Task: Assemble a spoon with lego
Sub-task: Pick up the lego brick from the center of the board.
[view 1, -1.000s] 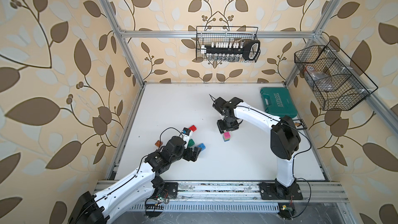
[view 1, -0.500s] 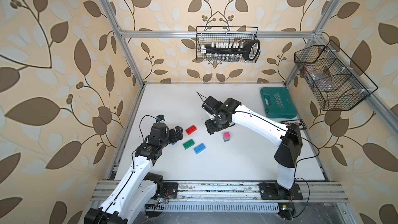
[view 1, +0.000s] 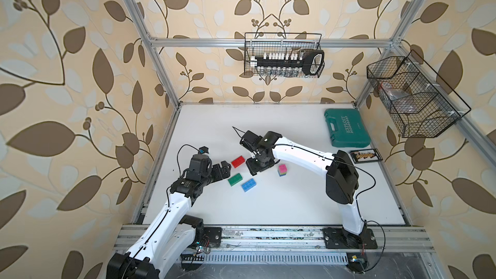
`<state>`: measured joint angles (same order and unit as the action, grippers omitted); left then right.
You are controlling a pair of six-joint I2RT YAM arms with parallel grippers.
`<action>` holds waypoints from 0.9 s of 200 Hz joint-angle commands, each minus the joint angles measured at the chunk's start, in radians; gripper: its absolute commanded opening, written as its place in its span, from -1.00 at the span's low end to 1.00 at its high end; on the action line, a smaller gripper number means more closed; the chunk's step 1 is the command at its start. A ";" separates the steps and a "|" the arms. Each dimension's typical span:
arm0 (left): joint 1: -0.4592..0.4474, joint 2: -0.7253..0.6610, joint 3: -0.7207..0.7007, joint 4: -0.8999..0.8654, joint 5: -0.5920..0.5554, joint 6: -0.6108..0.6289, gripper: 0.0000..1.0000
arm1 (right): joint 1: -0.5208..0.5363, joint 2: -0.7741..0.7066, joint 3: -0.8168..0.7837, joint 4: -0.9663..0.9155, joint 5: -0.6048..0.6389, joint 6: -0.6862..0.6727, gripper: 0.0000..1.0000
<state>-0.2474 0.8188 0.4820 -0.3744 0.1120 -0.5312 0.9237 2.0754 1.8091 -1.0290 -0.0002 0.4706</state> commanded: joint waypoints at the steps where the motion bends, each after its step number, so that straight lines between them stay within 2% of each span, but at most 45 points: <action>1: 0.008 -0.012 -0.007 -0.019 -0.004 -0.022 0.98 | 0.025 0.039 -0.034 0.062 -0.053 0.040 0.29; 27: 0.008 -0.028 -0.037 -0.025 0.003 -0.030 0.98 | 0.063 0.087 -0.012 0.076 -0.050 0.077 0.34; 72: 0.008 -0.138 -0.091 -0.043 -0.020 -0.058 0.98 | 0.105 0.149 0.004 0.046 0.010 0.133 0.41; 101: 0.008 -0.137 -0.098 -0.036 -0.006 -0.056 0.98 | 0.117 0.172 0.003 0.044 0.026 0.137 0.42; 170: 0.008 -0.129 -0.100 -0.026 0.011 -0.047 0.98 | 0.118 0.214 0.024 0.028 0.056 0.134 0.37; 180: 0.008 -0.129 -0.100 -0.025 0.012 -0.045 0.98 | 0.118 0.214 0.028 0.025 0.060 0.131 0.31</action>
<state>-0.2474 0.6998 0.3885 -0.4099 0.1081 -0.5762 1.0370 2.2635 1.8050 -0.9771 0.0341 0.5949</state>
